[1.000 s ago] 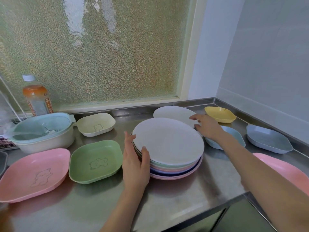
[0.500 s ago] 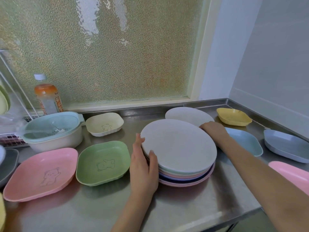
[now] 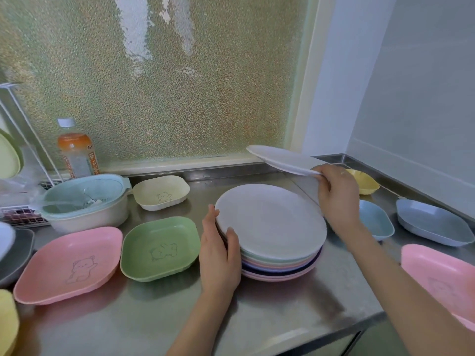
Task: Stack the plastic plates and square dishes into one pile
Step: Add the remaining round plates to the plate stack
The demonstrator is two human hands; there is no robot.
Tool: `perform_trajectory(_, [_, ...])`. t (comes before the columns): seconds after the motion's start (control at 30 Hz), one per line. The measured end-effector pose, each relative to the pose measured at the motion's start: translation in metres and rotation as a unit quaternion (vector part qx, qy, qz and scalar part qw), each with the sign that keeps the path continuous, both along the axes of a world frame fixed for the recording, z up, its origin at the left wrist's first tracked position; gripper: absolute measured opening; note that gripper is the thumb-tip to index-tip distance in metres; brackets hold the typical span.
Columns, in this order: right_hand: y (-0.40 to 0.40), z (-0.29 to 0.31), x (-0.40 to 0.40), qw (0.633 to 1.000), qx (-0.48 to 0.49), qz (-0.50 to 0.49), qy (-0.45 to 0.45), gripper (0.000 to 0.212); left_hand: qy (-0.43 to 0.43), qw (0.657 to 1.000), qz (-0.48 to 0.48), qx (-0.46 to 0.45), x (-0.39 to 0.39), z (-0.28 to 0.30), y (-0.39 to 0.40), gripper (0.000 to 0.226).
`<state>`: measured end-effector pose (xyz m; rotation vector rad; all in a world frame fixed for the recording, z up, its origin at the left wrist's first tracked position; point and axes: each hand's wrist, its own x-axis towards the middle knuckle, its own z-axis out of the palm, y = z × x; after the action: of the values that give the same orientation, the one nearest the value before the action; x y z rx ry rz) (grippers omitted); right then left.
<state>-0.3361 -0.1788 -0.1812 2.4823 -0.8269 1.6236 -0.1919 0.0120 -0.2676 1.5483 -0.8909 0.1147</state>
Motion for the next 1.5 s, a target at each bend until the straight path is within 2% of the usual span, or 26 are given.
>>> perform_trajectory(0.23, [0.085, -0.027, -0.026, 0.998, -0.042, 0.047, -0.018, 0.023, 0.009, 0.999, -0.023, -0.029, 0.0, 0.001, 0.003, 0.048])
perform_trajectory(0.47, [0.111, -0.049, -0.039, 0.997, -0.056, 0.054, 0.006, 0.027, -0.005, 0.997, -0.038, -0.065, -0.001, 0.007, 0.007, 0.041])
perform_trajectory(0.77, [0.119, -0.055, -0.046, 0.991, 0.053, 0.089, 0.08, 0.027, -0.031, 0.999, -0.027, -0.025, -0.006, 0.01, 0.01, 0.042])
perform_trajectory(0.9, [0.113, -0.046, -0.052, 0.971, 0.147, 0.117, 0.146, 0.028, -0.038, 0.999, -0.02, -0.01, -0.006, 0.011, 0.011, 0.034])
perform_trajectory(1.0, [0.108, -0.043, -0.056, 0.95, 0.183, 0.134, 0.217, 0.026, -0.028, 1.0, -0.013, -0.003, -0.006, 0.011, 0.011, 0.034])
perform_trajectory(1.07, [0.109, -0.045, -0.056, 0.943, 0.193, 0.137, 0.233, 0.027, -0.022, 1.0, -0.012, -0.002, -0.006, 0.011, 0.01, 0.032])
perform_trajectory(1.23, [0.109, -0.05, -0.053, 0.945, 0.207, 0.131, 0.218, 0.029, -0.026, 1.0, -0.001, -0.002, -0.006, 0.011, 0.01, 0.036])
perform_trajectory(1.5, [0.117, -0.055, -0.049, 0.959, 0.206, 0.126, 0.149, 0.023, -0.034, 0.999, 0.003, 0.014, -0.003, 0.006, 0.009, 0.01])
